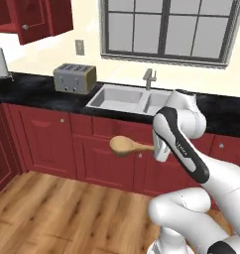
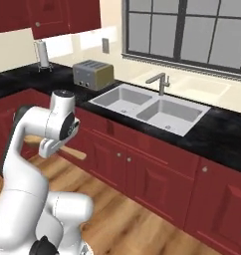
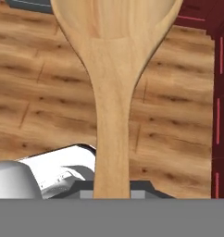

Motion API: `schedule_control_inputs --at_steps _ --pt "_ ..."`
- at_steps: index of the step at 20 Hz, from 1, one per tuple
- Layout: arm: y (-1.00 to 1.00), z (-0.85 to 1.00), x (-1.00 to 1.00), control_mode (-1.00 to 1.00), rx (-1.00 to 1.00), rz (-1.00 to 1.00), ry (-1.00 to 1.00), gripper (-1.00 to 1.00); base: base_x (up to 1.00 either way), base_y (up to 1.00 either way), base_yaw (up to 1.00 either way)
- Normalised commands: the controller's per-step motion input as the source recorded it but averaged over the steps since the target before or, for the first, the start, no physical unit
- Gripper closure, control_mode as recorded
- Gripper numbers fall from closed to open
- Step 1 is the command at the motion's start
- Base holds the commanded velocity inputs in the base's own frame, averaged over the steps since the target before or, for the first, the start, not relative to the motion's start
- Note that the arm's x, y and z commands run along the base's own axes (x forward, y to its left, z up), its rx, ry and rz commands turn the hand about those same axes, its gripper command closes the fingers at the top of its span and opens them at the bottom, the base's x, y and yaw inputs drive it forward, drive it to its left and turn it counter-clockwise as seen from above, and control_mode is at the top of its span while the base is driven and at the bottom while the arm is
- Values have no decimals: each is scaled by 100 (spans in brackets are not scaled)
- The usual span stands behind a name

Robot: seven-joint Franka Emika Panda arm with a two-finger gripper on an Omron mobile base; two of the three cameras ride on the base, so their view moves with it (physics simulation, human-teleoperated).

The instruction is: Organize the utensils by type. Pick up the wooden spoons from the counter and place them in the open cabinet. Then pick up the metallic utensils from the counter and place them in the open drawer.

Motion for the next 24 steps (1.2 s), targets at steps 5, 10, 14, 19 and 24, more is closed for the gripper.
schedule_control_inputs --at_steps 5,10,14,19,24 --pt "0 0 0 100 0 0 0 100 56 97 2" --pt "0 0 0 100 0 0 0 100 65 93 -2" --pt "0 0 0 100 0 0 0 100 74 76 -23" --pt "0 0 0 100 0 0 0 100 87 59 -39" --pt "0 0 0 100 0 0 0 100 80 51 -51"
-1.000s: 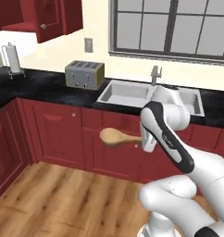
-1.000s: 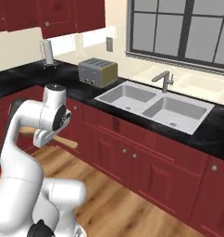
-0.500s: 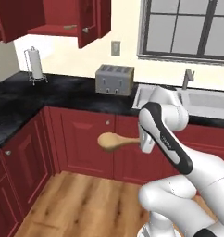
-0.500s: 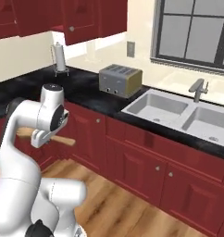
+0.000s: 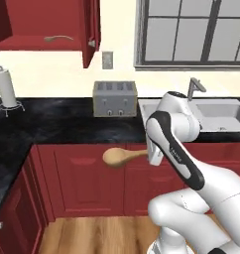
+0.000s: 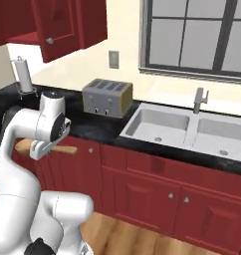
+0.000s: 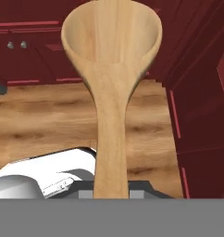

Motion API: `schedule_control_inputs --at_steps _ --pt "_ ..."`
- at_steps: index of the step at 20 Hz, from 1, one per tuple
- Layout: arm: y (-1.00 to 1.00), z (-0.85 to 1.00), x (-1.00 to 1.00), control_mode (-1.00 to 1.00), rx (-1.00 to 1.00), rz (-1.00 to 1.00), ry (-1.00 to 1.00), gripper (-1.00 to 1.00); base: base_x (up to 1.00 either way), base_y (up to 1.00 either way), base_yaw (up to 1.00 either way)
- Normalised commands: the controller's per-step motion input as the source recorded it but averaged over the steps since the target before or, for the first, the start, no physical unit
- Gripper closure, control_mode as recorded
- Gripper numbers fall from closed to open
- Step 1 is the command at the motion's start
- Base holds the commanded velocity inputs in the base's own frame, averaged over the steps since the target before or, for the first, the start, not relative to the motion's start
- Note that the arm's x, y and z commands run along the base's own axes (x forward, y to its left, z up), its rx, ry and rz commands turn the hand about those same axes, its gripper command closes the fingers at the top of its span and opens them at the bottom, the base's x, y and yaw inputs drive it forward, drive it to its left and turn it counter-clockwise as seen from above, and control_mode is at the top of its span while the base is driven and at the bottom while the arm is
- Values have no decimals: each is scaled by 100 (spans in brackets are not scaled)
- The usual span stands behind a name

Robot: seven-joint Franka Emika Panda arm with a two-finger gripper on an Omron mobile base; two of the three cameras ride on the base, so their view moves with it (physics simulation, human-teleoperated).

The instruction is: Organize the utensils by type. Pick up the wooden spoons from the counter and place them in the open cabinet. Then pick up the metallic utensils from the counter and place them in the open drawer.

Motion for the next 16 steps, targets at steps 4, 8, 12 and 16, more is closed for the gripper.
schedule_control_inputs --at_steps 4,8,12,16 --pt "0 0 0 100 0 0 0 100 44 70 -48" --pt "0 0 0 100 0 0 0 100 10 77 -18" --pt "0 0 0 100 0 0 0 100 5 76 4" --pt "0 0 0 100 0 0 0 100 33 23 36"
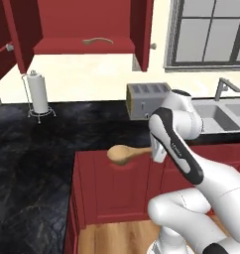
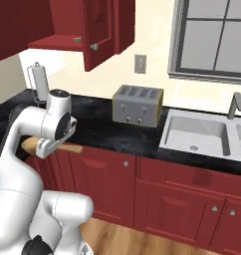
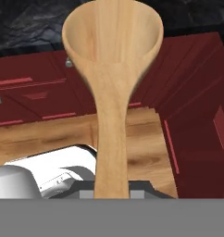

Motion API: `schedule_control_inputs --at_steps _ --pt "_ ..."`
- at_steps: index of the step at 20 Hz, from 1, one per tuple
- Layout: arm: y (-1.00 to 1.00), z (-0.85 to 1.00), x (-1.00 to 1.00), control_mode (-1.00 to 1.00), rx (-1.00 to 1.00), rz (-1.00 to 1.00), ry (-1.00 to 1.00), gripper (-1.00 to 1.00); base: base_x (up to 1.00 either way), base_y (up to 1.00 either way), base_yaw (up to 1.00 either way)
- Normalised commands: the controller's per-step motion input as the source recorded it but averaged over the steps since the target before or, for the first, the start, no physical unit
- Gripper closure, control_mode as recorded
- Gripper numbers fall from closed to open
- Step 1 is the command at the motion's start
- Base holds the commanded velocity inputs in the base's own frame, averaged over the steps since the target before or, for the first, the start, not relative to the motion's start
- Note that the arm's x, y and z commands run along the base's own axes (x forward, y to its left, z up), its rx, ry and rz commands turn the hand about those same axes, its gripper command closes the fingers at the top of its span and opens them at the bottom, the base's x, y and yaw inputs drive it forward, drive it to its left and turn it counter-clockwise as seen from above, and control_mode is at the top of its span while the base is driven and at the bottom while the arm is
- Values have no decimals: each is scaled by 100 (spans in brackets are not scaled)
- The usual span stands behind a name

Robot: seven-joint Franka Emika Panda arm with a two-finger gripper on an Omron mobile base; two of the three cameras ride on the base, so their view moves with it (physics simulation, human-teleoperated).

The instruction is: Organize the utensils by type. Pick up the wooden spoons from the counter and place them in the open cabinet. Then pick up the metallic utensils from the counter and place them in the open drawer.

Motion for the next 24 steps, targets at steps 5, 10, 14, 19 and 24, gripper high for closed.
schedule_control_inputs --at_steps 5,10,14,19,24 --pt "0 0 0 100 0 0 0 100 46 10 18" --pt "0 0 0 100 0 0 0 100 46 29 -1" --pt "0 0 0 100 0 0 0 100 32 54 -13" --pt "0 0 0 100 0 0 0 100 43 50 -4" --pt "0 0 0 100 0 0 0 100 62 29 0"
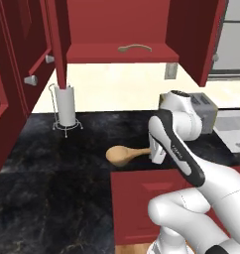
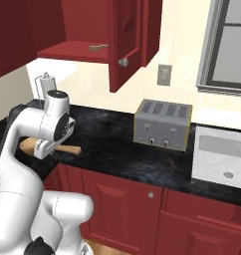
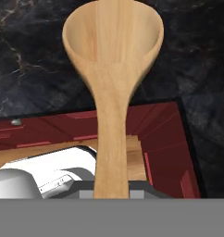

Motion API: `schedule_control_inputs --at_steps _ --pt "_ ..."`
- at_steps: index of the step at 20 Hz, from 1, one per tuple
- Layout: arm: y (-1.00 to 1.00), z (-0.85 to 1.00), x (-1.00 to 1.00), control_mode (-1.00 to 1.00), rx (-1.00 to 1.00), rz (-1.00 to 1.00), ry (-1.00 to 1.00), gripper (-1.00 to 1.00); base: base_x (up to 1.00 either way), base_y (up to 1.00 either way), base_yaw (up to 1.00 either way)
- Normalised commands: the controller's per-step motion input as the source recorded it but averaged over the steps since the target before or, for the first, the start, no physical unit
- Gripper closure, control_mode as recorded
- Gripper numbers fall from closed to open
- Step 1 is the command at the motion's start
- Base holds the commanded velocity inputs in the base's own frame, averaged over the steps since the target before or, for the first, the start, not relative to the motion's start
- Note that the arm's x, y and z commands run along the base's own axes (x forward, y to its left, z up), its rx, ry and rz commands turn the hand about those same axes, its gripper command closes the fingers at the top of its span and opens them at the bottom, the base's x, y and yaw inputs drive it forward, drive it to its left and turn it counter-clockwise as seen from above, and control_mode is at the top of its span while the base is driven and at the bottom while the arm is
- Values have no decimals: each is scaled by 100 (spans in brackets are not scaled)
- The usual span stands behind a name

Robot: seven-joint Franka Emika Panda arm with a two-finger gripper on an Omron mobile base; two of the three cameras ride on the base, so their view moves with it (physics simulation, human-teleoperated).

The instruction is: Organize the utensils by type. Pick up the wooden spoons from the counter and place them in the open cabinet. Then pick up the metallic utensils from the counter and place them in the open drawer.

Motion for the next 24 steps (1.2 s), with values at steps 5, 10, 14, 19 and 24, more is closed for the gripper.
schedule_control_inputs --at_steps 5,10,14,19,24 --pt "0 0 0 100 0 0 0 100 57 17 0" --pt "0 0 0 100 0 0 0 100 20 8 0" --pt "0 0 0 100 0 0 0 100 0 0 0" --pt "0 0 0 100 0 0 0 100 0 0 0" --pt "0 0 0 100 0 0 0 100 -1 0 0"
